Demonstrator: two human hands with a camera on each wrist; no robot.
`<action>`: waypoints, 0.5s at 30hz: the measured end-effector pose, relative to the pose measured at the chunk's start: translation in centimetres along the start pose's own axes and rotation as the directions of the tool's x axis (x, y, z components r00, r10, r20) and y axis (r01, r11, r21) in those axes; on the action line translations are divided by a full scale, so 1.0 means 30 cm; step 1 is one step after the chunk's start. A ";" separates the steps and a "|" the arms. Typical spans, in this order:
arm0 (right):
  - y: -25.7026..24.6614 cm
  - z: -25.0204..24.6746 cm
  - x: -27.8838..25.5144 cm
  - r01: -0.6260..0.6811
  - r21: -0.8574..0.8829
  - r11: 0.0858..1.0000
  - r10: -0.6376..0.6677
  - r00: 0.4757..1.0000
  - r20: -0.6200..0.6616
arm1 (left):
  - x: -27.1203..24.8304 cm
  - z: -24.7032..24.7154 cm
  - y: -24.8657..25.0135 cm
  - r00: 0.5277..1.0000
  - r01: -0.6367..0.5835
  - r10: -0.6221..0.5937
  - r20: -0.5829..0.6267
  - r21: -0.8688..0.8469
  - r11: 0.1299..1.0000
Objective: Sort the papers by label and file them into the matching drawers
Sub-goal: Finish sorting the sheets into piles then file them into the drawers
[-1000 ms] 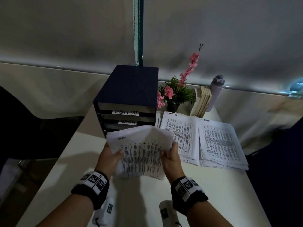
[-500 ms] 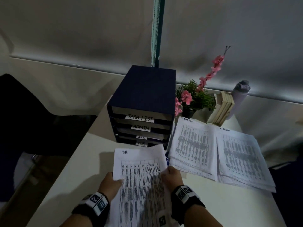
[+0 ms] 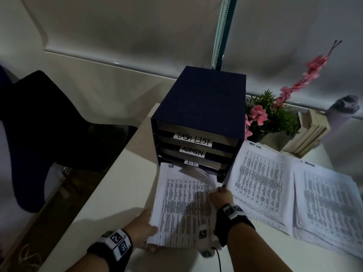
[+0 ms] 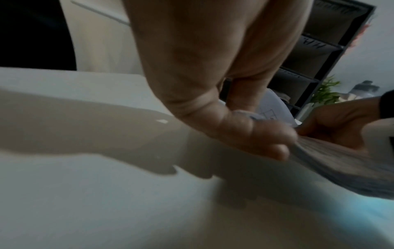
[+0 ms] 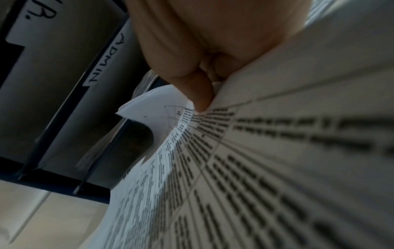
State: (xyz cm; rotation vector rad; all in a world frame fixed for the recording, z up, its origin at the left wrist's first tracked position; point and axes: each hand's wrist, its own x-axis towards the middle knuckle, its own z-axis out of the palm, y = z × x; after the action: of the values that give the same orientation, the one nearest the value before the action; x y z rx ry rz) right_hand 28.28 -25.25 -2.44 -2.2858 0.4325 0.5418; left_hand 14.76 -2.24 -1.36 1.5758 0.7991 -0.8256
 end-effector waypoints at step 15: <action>-0.010 0.051 -0.027 0.026 0.414 0.910 -0.044 0.998 0.034 | 0.091 -0.094 0.101 0.976 -0.150 0.177 -0.130 0.190 0.970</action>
State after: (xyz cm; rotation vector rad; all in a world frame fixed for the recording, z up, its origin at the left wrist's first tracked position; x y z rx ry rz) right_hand 27.34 -23.84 -2.84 -1.8671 0.4376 0.4315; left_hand 19.02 0.30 -1.78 1.8535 0.7019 -0.6820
